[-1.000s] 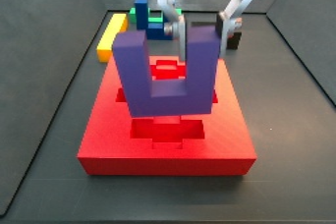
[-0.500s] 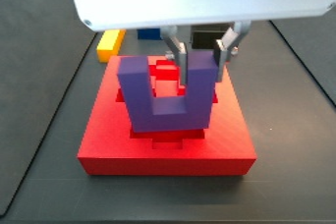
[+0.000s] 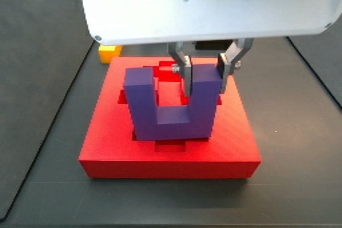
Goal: Pick up the purple object. Move up. Place the purple object on the fixture. Regrasp the purple object. Move to above the board. Insert the purple object.
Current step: Insert the purple object.
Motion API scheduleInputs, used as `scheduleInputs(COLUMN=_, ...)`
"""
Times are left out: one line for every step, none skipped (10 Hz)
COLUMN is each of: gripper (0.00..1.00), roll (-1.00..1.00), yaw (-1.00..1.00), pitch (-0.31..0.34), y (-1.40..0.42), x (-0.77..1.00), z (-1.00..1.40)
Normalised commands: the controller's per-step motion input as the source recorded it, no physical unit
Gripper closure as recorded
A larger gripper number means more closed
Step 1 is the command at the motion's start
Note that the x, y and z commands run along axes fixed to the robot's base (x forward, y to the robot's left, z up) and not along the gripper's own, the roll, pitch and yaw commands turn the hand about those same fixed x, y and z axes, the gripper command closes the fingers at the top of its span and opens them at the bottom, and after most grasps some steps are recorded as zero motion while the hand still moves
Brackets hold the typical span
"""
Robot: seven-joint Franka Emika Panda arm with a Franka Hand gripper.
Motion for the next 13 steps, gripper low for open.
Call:
scheduleInputs(gripper=1.0, roll=-0.05, yaw=-0.09, pitch=0.0, y=0.0, x=0.0, z=-0.09)
scheduleInputs(gripper=1.0, roll=-0.06, yaw=-0.07, pitch=0.0, y=0.0, x=0.0, z=-0.08)
scheduleInputs(gripper=1.0, roll=-0.1, yaw=-0.12, pitch=-0.01, y=0.0, x=0.03, z=-0.1)
scheduleInputs(gripper=1.0, roll=-0.06, yaw=-0.19, pitch=-0.006, y=-0.04, x=0.1, z=-0.08)
scheduleInputs(gripper=1.0, roll=-0.06, yaw=-0.16, pitch=0.0, y=0.0, x=0.08, z=-0.09)
scheduleInputs(gripper=1.0, roll=-0.05, yaw=-0.14, pitch=0.0, y=0.0, x=0.07, z=-0.09)
scheduleInputs(gripper=1.0, roll=-0.05, yaw=-0.1, pitch=0.0, y=0.0, x=0.03, z=-0.07)
scheduleInputs(gripper=1.0, roll=-0.02, yaw=-0.07, pitch=0.0, y=0.0, x=0.03, z=-0.06)
scheduleInputs(gripper=1.0, roll=0.0, yaw=0.0, pitch=0.0, y=-0.07, x=0.0, z=-0.06)
scheduleInputs(gripper=1.0, roll=0.0, yaw=0.0, pitch=-0.004, y=-0.11, x=-0.04, z=-0.09)
scheduleInputs(gripper=1.0, roll=-0.02, yaw=0.0, pitch=-0.019, y=-0.15, x=-0.01, z=-0.1)
scheduleInputs(gripper=1.0, roll=-0.05, yaw=0.0, pitch=-0.016, y=-0.03, x=0.0, z=-0.13)
scheduleInputs(gripper=1.0, roll=0.0, yaw=0.0, pitch=0.0, y=0.0, x=0.0, z=-0.21)
